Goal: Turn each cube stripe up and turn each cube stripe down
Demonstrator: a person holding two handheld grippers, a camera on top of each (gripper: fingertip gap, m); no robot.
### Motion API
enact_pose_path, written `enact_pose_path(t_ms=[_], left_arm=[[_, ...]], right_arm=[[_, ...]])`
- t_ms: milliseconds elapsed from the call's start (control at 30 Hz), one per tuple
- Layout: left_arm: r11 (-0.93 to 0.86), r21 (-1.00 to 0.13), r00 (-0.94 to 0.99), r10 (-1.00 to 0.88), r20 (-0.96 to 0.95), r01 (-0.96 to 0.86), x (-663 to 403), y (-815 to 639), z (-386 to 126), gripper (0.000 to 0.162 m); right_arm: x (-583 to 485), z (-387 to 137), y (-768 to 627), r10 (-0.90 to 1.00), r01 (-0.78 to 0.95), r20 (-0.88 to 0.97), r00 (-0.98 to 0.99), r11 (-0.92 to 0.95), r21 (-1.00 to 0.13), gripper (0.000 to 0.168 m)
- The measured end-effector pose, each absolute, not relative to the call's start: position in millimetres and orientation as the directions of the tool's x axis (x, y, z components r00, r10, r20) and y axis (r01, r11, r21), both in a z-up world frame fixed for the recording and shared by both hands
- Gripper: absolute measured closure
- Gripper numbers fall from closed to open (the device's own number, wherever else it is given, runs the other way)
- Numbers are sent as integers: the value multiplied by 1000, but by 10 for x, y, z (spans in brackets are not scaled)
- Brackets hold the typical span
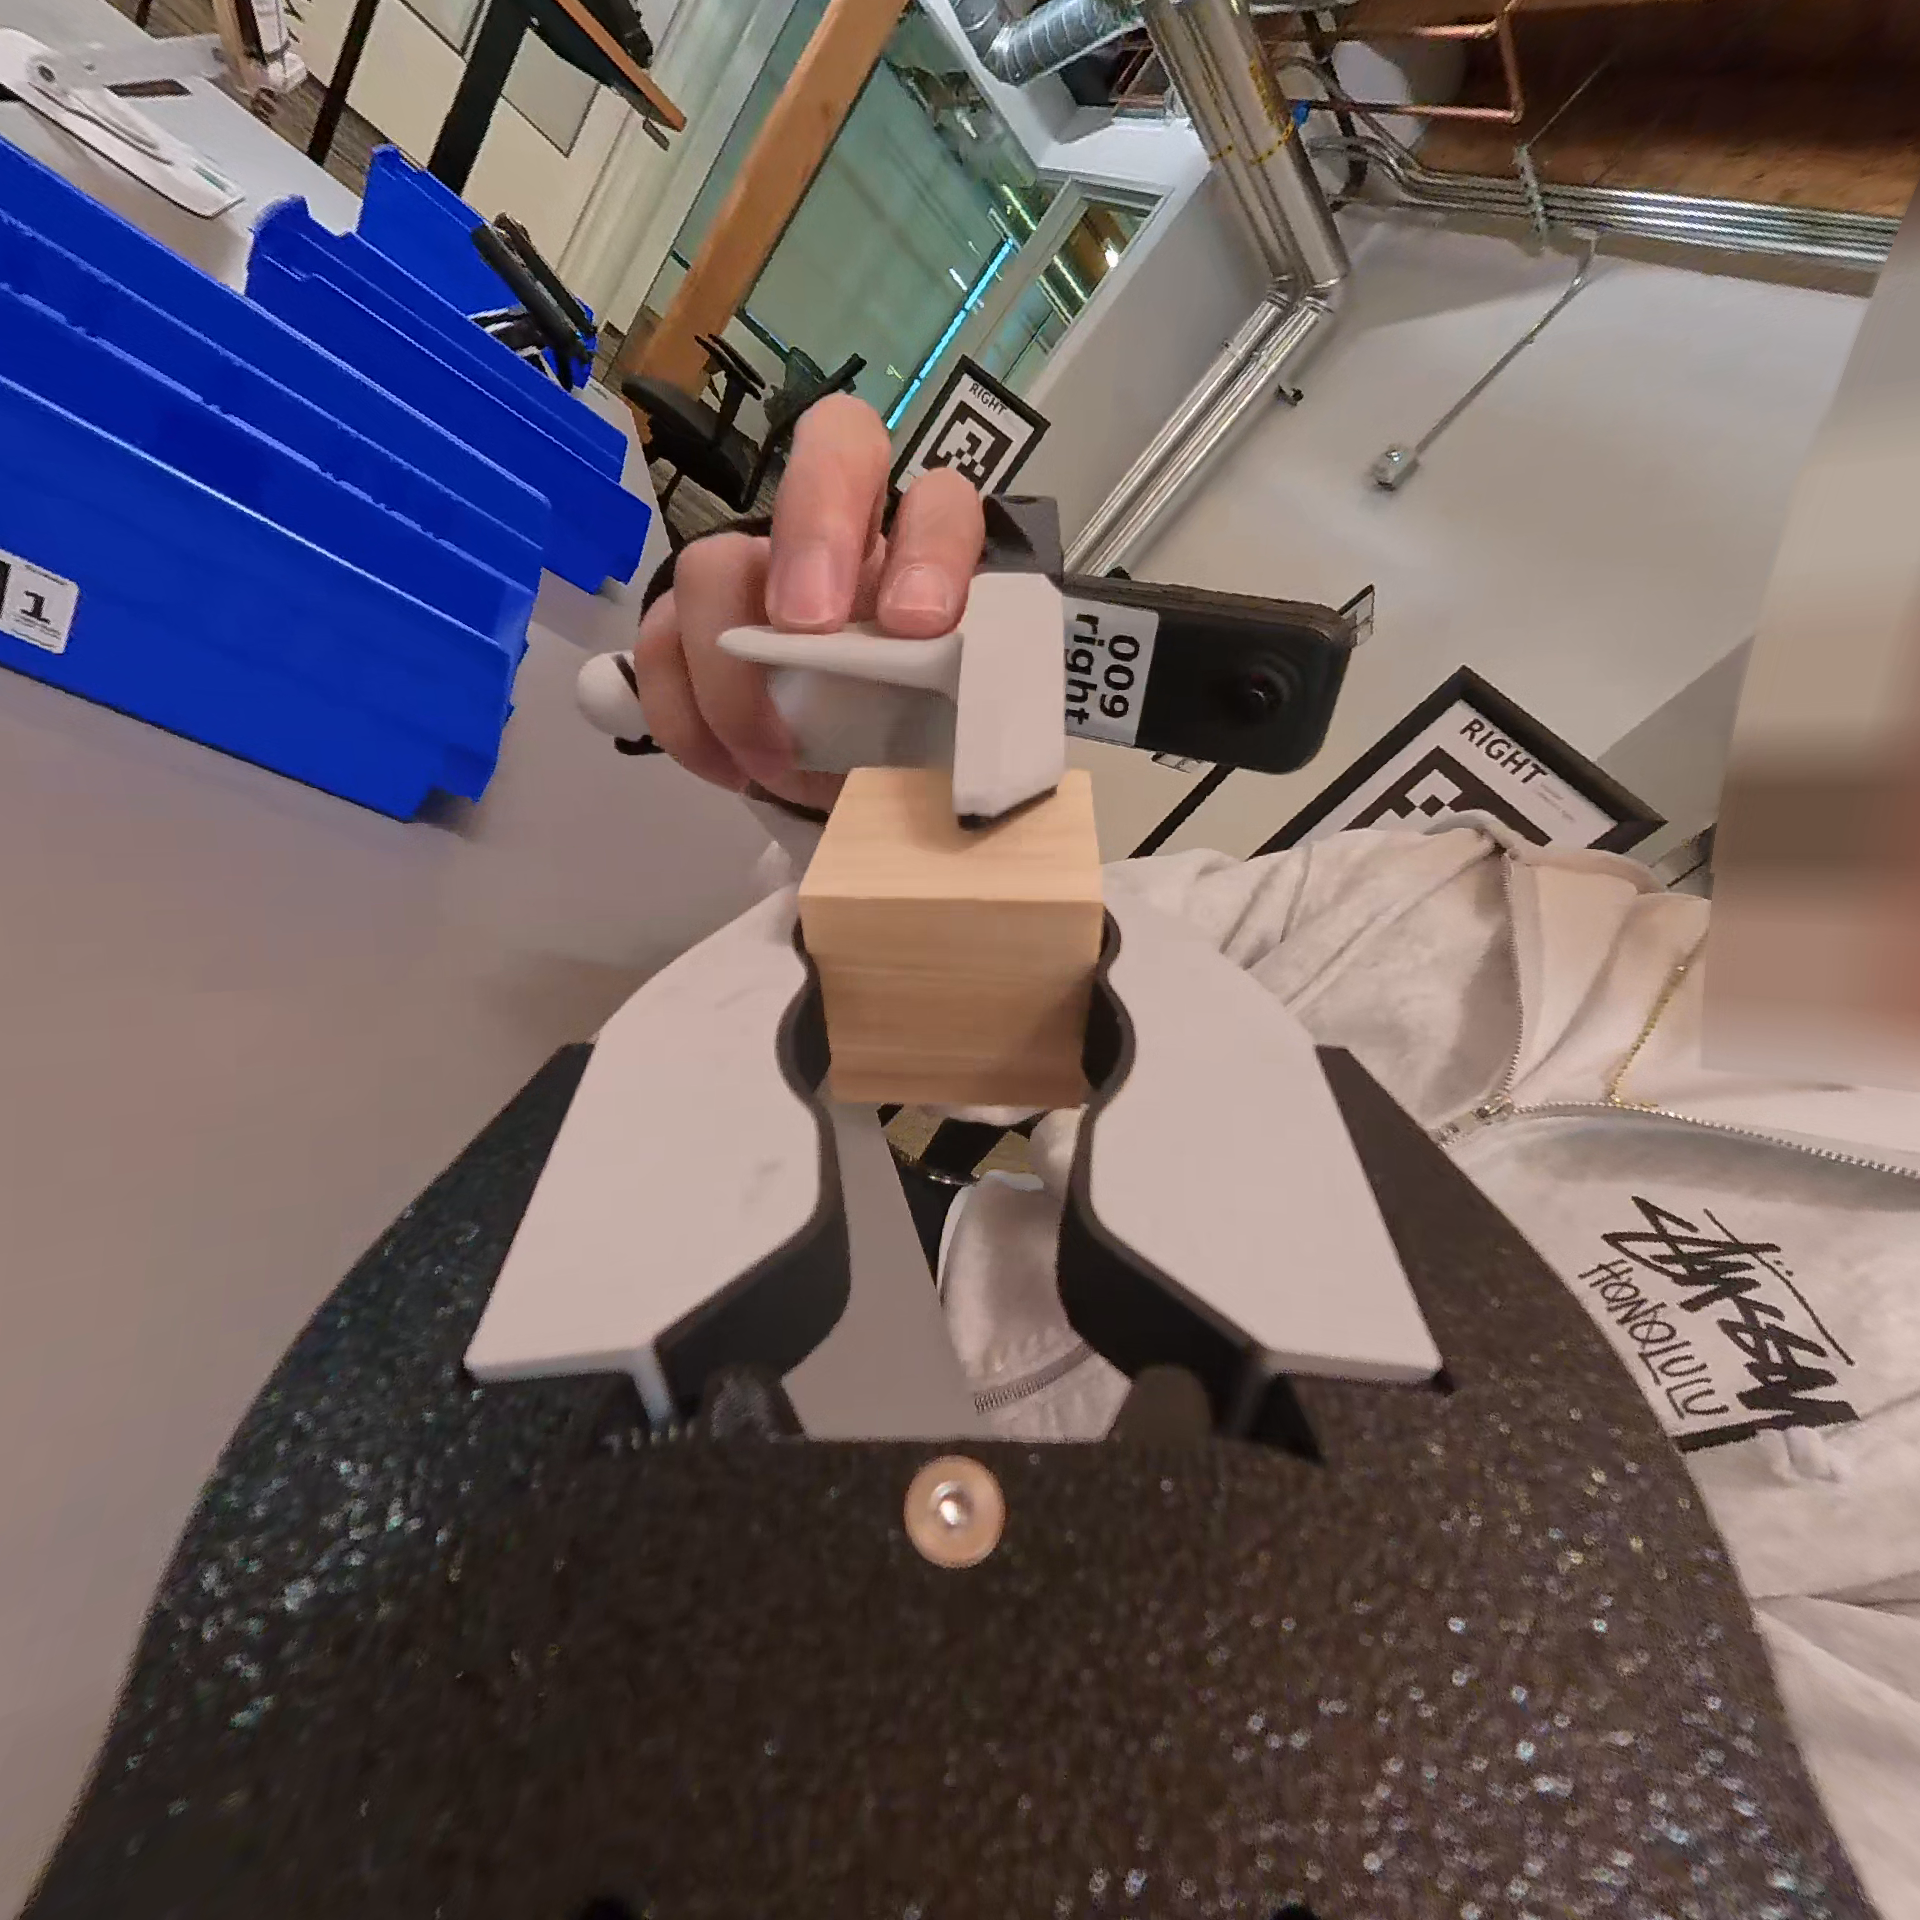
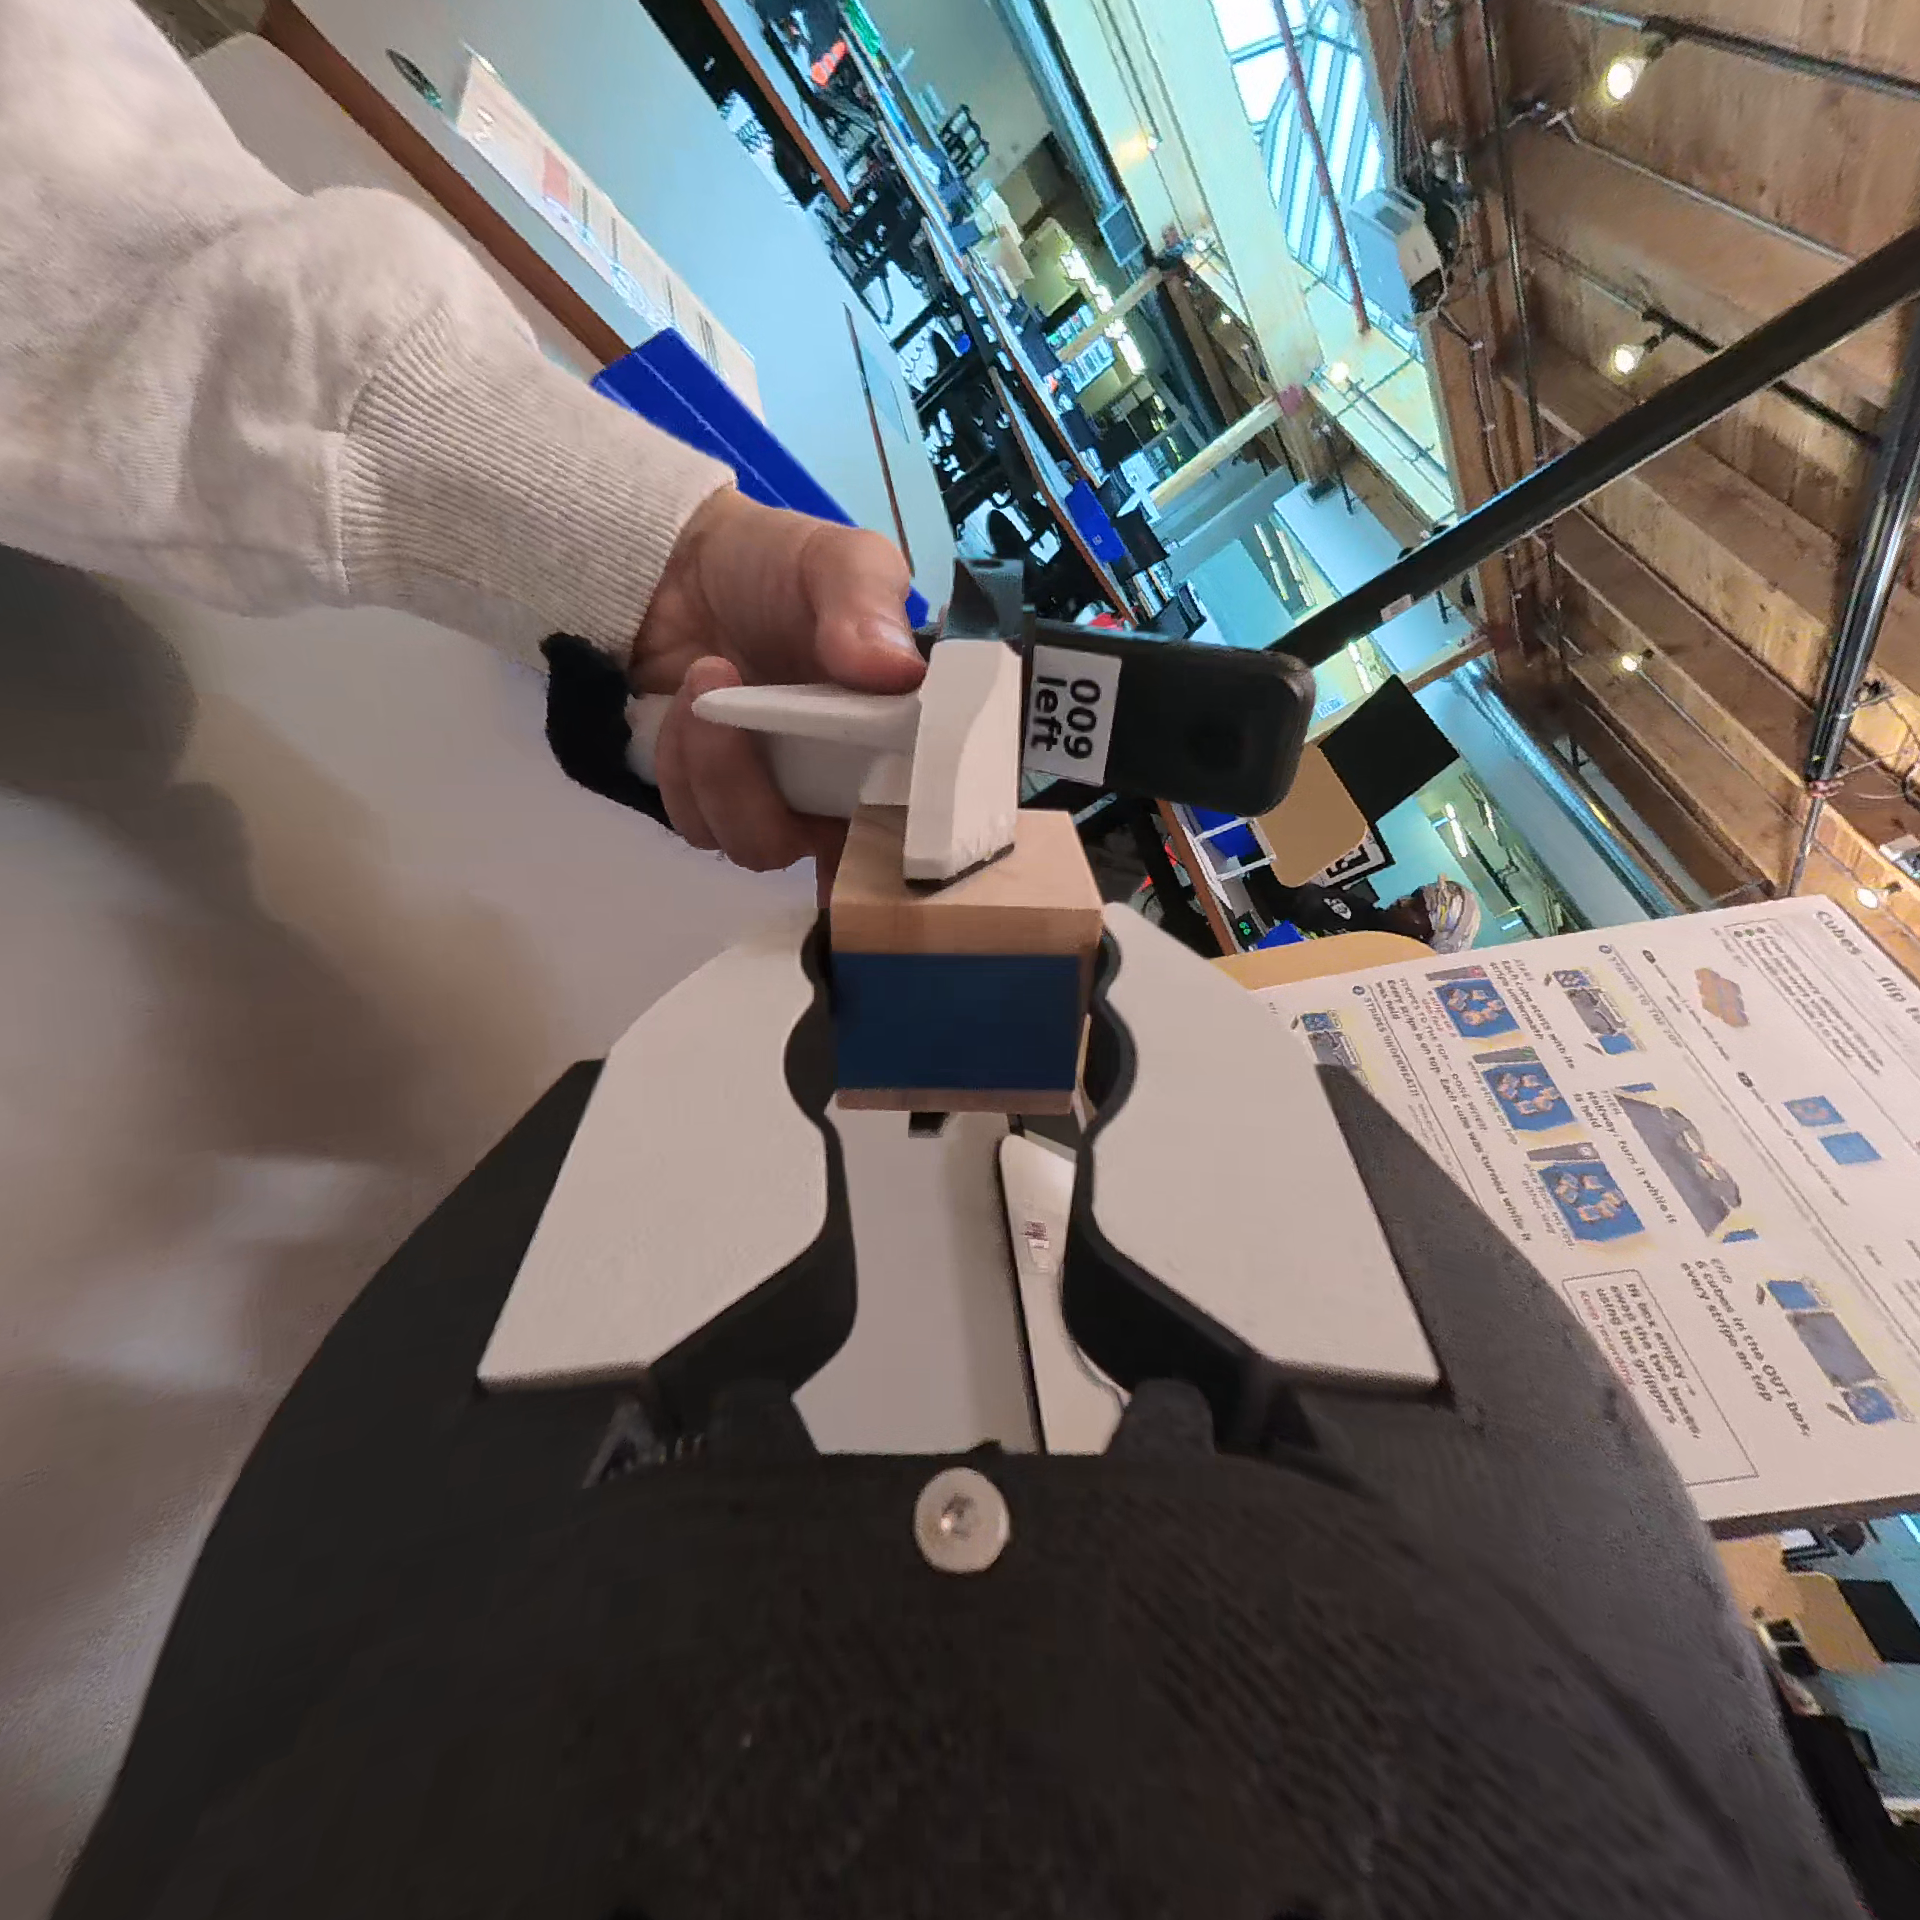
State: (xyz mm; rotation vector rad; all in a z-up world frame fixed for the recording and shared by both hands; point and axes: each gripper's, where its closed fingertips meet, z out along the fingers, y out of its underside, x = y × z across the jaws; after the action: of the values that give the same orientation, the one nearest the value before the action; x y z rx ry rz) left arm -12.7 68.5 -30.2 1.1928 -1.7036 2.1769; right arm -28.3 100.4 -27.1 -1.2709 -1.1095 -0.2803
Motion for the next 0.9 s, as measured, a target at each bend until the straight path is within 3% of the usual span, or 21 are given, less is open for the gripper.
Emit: enact_pose_path(t_ms=[200,300,400,500,633,900], left_arm=[[-427,-774,-677,-389,625,-468,-84,764,-289,115],[-481,-797,-599,-533,597,-366,31,990,-333,85],[-489,-826,-482,-673,561,-280,104,1220,-445,83],[-398,-882,-355,-810,466,-250,175,1336,-686,82],[-250,-923,-235,-917,322,-291,286,1316,-1063,85],[-17,-932,-171,-982,85,-362,413,1152,-1521,89]], right_arm=[[-247,-278,1041,431,717,743,512,263,-646,123],[-25,-263,1069,450,752,708,544,112,-649,123],[497,-261,1062,436,750,635,637,-164,-641,123],[1195,-256,954,355,625,516,780,-475,-619,123],[2128,-215,710,122,316,358,926,-770,-554,123],[3344,-556,300,-237,-186,187,954,-949,-254,123]])
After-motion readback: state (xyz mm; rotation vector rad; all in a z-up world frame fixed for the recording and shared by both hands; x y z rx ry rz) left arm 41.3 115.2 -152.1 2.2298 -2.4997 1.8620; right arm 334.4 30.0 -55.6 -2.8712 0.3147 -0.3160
